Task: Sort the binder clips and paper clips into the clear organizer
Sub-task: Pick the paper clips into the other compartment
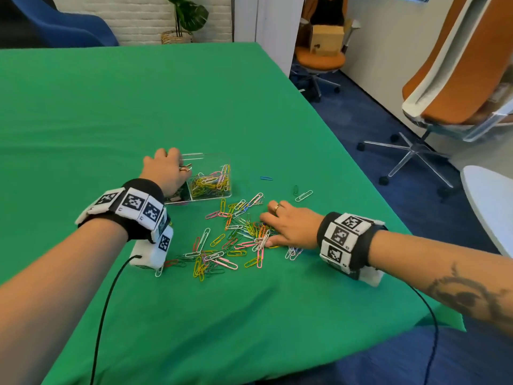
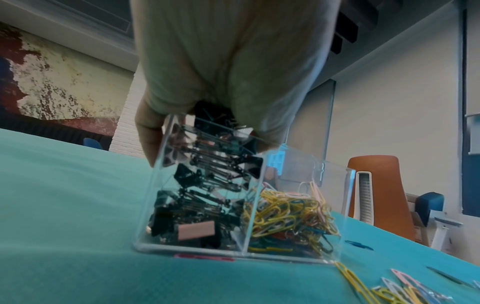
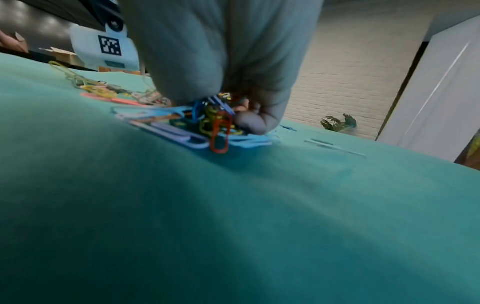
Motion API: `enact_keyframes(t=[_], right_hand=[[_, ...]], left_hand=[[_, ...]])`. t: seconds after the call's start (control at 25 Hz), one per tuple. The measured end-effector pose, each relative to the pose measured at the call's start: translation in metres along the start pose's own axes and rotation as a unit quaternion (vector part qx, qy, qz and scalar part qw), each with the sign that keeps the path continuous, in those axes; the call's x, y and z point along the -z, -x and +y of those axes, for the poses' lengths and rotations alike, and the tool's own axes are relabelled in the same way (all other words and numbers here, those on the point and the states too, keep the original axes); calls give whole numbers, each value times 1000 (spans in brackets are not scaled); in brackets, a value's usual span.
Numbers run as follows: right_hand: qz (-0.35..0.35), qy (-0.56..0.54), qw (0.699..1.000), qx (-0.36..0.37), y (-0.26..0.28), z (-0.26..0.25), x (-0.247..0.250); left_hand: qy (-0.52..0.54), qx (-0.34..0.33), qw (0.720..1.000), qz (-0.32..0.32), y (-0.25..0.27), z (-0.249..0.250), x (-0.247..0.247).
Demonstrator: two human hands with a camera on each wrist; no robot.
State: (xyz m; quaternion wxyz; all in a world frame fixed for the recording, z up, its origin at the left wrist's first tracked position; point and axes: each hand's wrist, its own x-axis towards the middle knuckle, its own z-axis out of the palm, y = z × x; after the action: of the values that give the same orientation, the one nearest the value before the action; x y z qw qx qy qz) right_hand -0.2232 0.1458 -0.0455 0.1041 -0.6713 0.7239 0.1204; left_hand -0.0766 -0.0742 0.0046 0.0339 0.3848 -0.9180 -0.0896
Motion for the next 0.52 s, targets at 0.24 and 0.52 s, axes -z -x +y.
enact_keyframes(t=[0.24,0.52], right_hand=[[13,23,1000,6,-5,-6,5],[34,-124,990,-59,-9,12,20]], left_hand=[[-12,-7,1000,6,-2,-4,-1],[11,13,1000,-5,-5,-6,-4]])
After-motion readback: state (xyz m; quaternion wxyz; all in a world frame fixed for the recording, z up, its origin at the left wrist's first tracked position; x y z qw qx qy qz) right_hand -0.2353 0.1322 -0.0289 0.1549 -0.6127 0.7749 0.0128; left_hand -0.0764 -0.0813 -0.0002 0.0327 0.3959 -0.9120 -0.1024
